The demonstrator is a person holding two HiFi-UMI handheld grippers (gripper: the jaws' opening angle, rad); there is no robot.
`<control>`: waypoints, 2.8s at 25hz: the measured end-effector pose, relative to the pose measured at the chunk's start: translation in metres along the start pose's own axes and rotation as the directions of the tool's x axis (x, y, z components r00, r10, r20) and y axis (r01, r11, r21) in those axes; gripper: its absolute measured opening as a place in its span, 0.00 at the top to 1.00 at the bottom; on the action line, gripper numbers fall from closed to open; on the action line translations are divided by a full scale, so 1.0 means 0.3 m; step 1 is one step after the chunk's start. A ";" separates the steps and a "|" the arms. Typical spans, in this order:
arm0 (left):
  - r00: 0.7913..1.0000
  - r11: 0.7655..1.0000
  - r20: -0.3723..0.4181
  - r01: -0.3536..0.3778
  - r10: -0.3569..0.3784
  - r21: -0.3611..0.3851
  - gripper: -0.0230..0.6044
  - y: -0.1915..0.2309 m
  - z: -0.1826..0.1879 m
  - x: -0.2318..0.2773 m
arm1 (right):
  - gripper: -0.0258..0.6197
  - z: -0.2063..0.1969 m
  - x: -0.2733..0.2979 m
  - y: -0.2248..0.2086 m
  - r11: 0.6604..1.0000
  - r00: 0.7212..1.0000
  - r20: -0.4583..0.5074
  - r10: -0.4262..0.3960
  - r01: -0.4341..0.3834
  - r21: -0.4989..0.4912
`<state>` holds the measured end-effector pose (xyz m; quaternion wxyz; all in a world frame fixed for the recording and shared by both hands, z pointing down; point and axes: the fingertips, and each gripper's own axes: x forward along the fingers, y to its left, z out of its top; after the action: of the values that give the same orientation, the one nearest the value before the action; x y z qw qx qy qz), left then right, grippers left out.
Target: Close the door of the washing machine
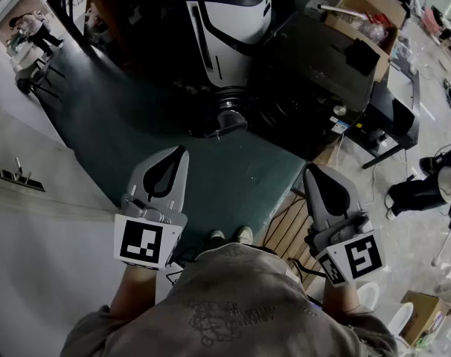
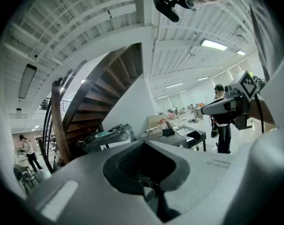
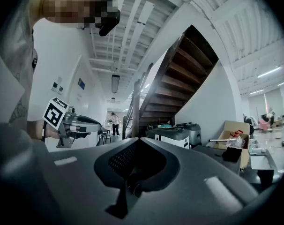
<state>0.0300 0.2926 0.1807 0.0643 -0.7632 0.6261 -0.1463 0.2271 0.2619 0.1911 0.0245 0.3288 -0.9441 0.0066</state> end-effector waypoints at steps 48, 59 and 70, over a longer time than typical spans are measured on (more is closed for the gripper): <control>0.997 0.998 -0.068 -0.050 0.047 -0.045 0.96 0.365 -0.211 0.271 | 0.59 -0.113 0.477 -0.191 0.968 0.995 -0.068 -0.067 0.082 0.239; 0.985 0.992 -0.166 0.033 -0.054 -0.123 0.96 0.669 -0.397 0.663 | 0.59 -0.203 0.937 -0.293 0.937 0.978 -0.191 -0.079 0.138 0.321; 0.964 0.978 -0.200 0.144 -0.173 -0.149 0.96 0.928 -0.527 0.960 | 0.58 -0.298 1.343 -0.346 0.935 0.941 -0.307 -0.140 0.227 0.270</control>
<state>-0.2291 -0.0325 0.2936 -0.0656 -0.7936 0.5745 -0.1894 -0.0200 -0.0667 0.3004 0.1091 0.4119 -0.8833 0.1953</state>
